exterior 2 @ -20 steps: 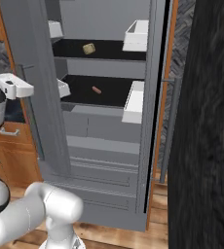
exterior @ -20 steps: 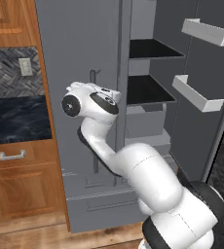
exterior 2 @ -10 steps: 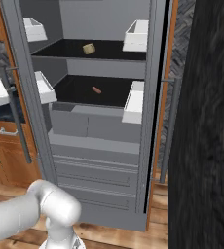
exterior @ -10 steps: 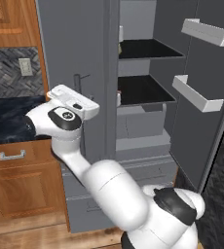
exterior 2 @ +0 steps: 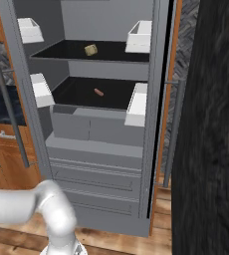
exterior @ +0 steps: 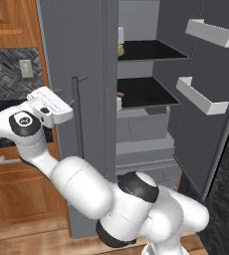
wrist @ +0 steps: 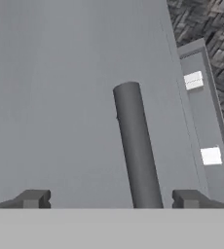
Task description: Retrieve the sausage and cheese from the fridge and place them on the cutting board on the counter.
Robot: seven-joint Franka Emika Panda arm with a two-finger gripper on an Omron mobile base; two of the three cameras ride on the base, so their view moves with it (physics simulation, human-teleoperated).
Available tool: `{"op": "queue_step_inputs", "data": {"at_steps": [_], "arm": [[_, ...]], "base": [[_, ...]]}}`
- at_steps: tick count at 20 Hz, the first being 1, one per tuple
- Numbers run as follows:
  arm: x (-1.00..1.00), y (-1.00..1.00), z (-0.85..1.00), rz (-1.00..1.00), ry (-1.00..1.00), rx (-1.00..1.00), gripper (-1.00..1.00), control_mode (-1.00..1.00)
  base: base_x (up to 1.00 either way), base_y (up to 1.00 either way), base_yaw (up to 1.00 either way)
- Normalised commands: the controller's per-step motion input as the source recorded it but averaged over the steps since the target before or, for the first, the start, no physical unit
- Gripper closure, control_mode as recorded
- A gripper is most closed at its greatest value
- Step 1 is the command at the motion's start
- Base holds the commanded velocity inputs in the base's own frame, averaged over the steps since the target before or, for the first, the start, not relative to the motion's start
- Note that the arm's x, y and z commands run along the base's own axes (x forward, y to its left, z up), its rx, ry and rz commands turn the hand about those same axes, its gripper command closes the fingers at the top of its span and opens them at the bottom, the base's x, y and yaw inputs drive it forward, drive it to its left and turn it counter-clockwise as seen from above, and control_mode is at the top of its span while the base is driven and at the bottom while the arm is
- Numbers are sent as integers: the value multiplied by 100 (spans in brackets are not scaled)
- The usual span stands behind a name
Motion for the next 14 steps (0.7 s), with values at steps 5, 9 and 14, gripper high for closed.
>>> {"op": "queue_step_inputs", "data": {"at_steps": [5,9,14], "arm": [[-71,39,1,-29,-3,-2,-100,-100],[-100,-29,5,-12,-3,-3,-100,-100],[-100,-93,8,0,0,-1,-100,-100]], "base": [[0,0,0],[0,0,0],[0,0,0]]}}
